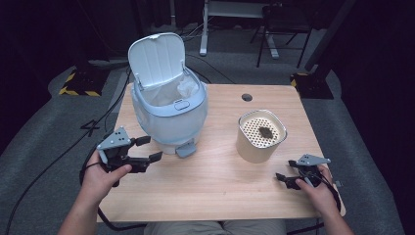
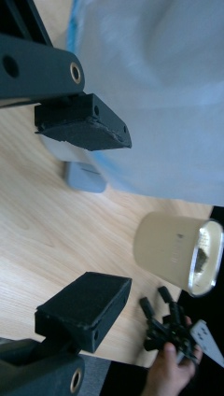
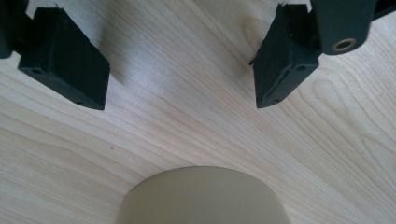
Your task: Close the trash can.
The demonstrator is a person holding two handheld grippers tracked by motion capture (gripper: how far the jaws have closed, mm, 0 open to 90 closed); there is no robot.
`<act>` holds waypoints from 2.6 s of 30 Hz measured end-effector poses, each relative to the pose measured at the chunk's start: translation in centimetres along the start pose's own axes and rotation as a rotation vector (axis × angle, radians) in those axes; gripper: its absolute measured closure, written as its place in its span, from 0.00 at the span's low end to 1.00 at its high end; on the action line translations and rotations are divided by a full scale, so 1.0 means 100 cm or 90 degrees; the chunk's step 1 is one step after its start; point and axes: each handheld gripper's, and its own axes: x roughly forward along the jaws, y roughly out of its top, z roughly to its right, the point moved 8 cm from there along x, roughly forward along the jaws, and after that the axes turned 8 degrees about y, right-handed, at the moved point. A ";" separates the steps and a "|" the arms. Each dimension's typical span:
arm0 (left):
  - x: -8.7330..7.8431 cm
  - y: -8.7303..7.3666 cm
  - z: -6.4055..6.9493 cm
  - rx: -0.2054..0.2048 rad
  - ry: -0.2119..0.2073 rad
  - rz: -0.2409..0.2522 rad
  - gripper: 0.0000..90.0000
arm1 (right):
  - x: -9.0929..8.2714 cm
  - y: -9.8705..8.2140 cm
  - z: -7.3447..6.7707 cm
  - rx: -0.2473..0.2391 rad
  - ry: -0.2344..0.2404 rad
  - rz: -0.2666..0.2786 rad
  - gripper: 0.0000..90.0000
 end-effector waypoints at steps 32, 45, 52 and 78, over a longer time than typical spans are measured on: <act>-0.034 0.129 -0.062 0.010 0.022 0.134 0.28 | 0.003 0.002 0.000 0.006 -0.007 -0.005 0.16; -0.022 0.146 -0.117 -0.032 0.123 0.112 0.31 | 0.003 0.001 0.000 0.005 -0.007 -0.005 0.16; -0.009 0.152 -0.134 -0.052 0.148 0.099 0.33 | 0.003 0.001 0.000 0.006 -0.006 -0.005 0.16; 0.006 0.155 -0.119 -0.016 0.098 0.068 0.42 | 0.003 0.001 0.000 0.005 -0.007 -0.005 0.16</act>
